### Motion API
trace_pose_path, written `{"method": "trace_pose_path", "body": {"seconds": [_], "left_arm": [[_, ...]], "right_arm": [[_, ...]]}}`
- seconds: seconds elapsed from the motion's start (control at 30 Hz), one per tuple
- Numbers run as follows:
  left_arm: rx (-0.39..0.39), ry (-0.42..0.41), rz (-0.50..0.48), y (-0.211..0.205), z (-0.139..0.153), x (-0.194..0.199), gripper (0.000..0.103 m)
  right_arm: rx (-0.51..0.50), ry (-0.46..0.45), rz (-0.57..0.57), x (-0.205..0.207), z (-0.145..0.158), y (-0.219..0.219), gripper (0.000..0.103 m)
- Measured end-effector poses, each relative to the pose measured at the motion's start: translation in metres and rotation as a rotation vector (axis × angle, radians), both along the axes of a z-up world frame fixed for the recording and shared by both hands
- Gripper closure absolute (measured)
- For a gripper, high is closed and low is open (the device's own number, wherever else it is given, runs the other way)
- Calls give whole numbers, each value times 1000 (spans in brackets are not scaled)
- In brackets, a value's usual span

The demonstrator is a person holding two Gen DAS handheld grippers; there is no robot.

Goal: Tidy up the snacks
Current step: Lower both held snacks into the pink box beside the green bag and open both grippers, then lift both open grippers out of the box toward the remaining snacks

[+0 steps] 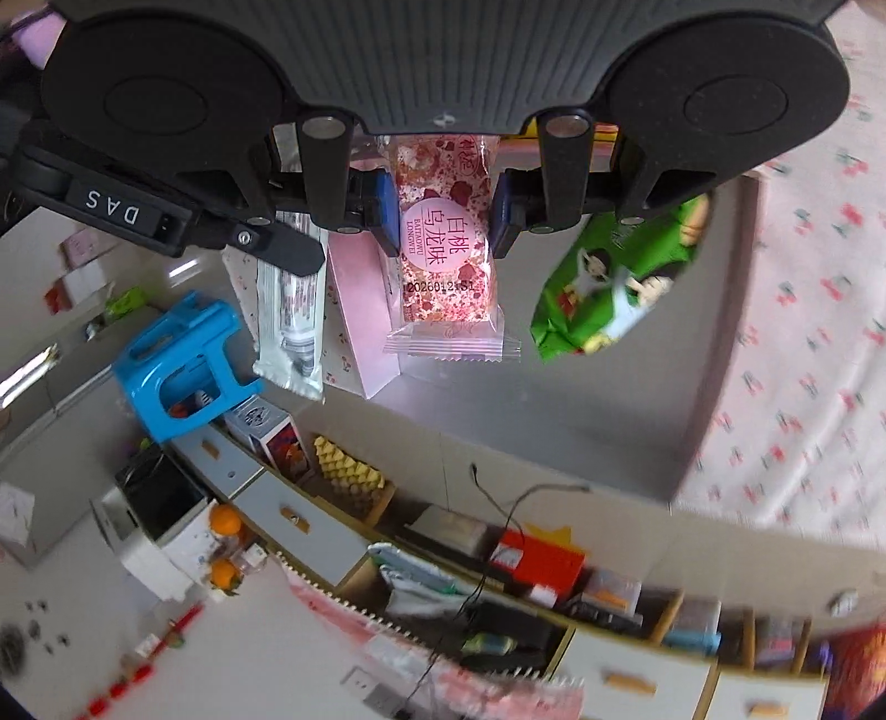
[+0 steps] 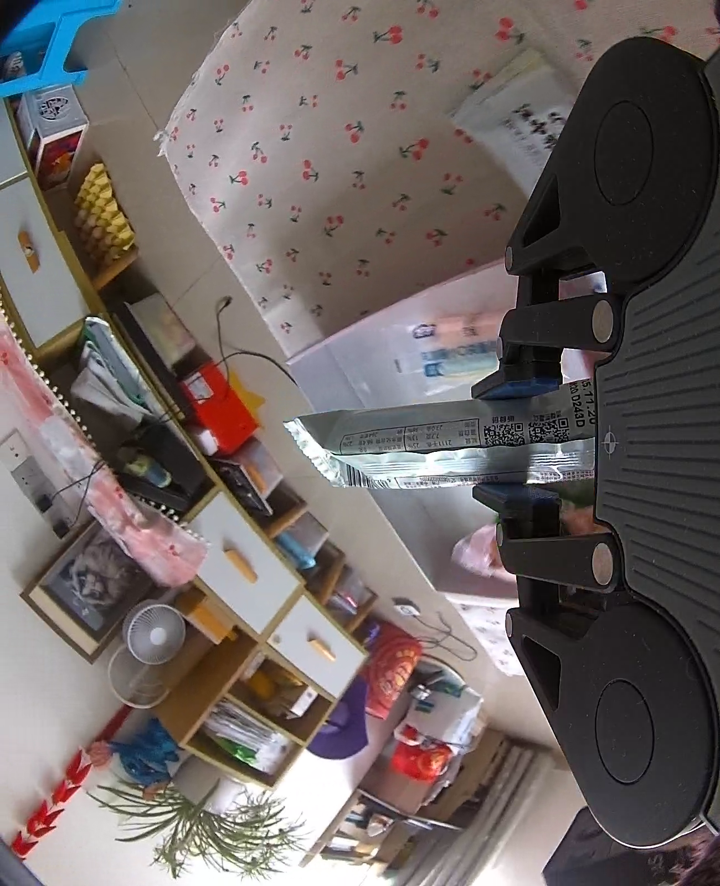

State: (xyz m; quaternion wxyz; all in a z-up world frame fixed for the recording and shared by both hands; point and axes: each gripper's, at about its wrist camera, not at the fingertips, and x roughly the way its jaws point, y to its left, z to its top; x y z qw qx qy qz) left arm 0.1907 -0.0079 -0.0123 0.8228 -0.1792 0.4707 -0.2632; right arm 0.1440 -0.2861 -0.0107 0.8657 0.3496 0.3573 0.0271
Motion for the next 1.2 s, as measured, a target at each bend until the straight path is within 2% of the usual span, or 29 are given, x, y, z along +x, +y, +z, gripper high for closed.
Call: {"method": "trace_pose_path", "body": {"seconds": [0.07, 0.4, 0.73, 0.9, 0.97, 1.03, 1.1, 1.2], "left_arm": [[-22, 5, 19, 3, -10, 0, 73], [116, -108, 85, 3, -5, 1, 73], [188, -136, 67, -7, -6, 1, 73], [173, -144, 85, -7, -6, 2, 70], [180, -149, 79, -7, -4, 2, 67], [187, -153, 84, -7, -3, 1, 64], [188, -154, 85, -8, -1, -1, 56], [179, -146, 81, -8, 2, -3, 53]], "right_arm": [[-2, -1, 1, 7, -6, -1, 73], [88, 18, 0, 27, -39, -4, 72], [-4, 4, 54, 28, -36, 13, 72], [-15, 7, 51, 28, -35, 14, 68], [-6, 6, 43, 27, -34, 12, 50], [-11, 2, 33, 25, -33, 10, 45], [-9, 3, 30, 25, -32, 8, 45], [-2, 3, 29, 23, -29, 5, 45]]}}
